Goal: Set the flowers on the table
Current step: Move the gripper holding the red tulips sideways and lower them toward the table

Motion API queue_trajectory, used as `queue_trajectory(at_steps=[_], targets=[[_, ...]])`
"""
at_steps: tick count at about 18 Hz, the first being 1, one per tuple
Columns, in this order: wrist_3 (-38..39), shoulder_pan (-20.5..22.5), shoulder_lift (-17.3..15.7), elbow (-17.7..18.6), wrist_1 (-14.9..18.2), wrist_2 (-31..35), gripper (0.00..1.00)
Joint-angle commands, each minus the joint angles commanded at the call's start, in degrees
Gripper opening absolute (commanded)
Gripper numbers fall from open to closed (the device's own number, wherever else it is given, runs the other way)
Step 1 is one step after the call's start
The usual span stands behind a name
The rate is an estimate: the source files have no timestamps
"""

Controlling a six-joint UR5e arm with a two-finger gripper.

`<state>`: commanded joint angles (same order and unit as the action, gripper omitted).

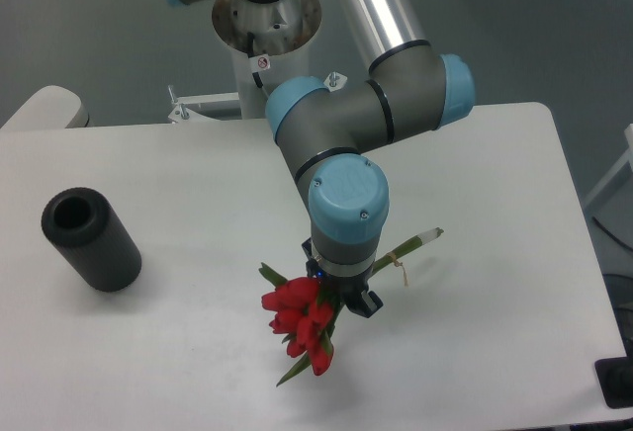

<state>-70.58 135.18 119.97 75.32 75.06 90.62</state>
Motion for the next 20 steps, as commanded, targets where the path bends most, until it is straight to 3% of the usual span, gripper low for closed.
queue_trajectory(at_steps=[4,10,13,20], targets=[[0.6,-2.8,-0.1,1.1,-0.5,0.2,0.05],[12.5,-9.5,1.1,1.8,-3.1,0.4,0.07],[14.6,-11.1,1.4,3.2,-4.0,0.2,0.07],[14.9,-14.5,2.4,6.0,-5.8,0.3,0.26]])
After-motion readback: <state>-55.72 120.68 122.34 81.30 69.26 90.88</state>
